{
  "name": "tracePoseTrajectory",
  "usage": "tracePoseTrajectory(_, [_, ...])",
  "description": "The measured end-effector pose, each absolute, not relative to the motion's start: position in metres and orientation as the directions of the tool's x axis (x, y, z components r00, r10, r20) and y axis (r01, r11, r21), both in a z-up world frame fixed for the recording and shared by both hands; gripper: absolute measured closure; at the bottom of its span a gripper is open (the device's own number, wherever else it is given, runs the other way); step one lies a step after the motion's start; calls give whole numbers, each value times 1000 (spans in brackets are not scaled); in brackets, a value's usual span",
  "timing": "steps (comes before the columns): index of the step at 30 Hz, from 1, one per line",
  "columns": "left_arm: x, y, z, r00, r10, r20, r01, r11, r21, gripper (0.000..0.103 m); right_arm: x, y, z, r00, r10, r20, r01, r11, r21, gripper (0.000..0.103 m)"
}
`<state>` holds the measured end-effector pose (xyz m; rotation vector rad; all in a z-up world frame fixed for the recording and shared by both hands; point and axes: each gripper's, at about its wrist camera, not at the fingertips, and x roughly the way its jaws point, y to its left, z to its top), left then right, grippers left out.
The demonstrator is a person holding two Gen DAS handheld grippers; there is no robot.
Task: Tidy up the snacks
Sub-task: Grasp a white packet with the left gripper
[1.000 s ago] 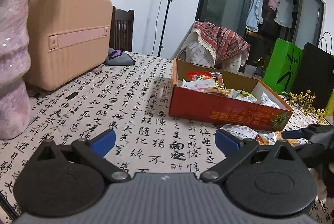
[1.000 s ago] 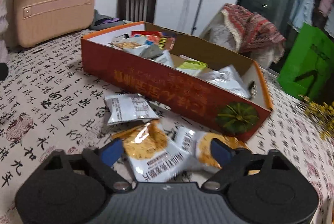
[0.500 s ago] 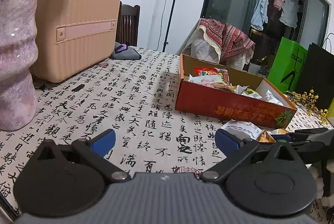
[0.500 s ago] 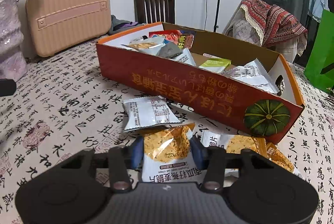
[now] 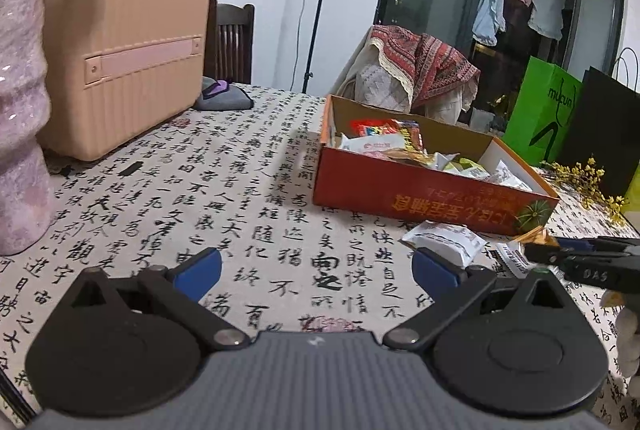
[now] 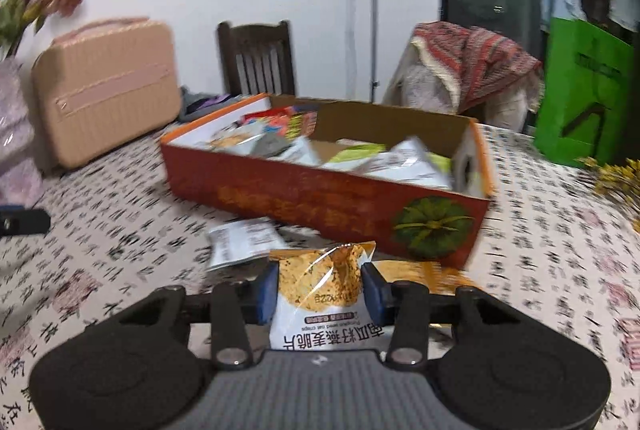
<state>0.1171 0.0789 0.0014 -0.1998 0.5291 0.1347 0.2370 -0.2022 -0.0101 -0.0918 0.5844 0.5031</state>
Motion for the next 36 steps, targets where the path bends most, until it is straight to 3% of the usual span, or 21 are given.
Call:
tracePoseTrajectory(15, [198, 2, 1, 786, 56, -615, -163, 979, -119, 0, 251, -285, -17, 845, 297, -444, -211, 949, 235, 60])
tracePoseTrajectory(21, [238, -29, 1, 775, 115, -621, -215, 973, -88, 0, 254, -299, -20, 860, 258, -440, -143, 950, 278, 60])
tracePoseTrajectory(26, [271, -51, -17, 733, 232, -640, -296, 955, 8, 0, 251, -300, -20, 863, 258, -434, -143, 950, 279, 60])
tracePoseTrajectory(36, [294, -56, -48, 651, 291, -701, -353, 934, 60, 0, 249, -300, -19, 868, 233, -439, -120, 955, 271, 59])
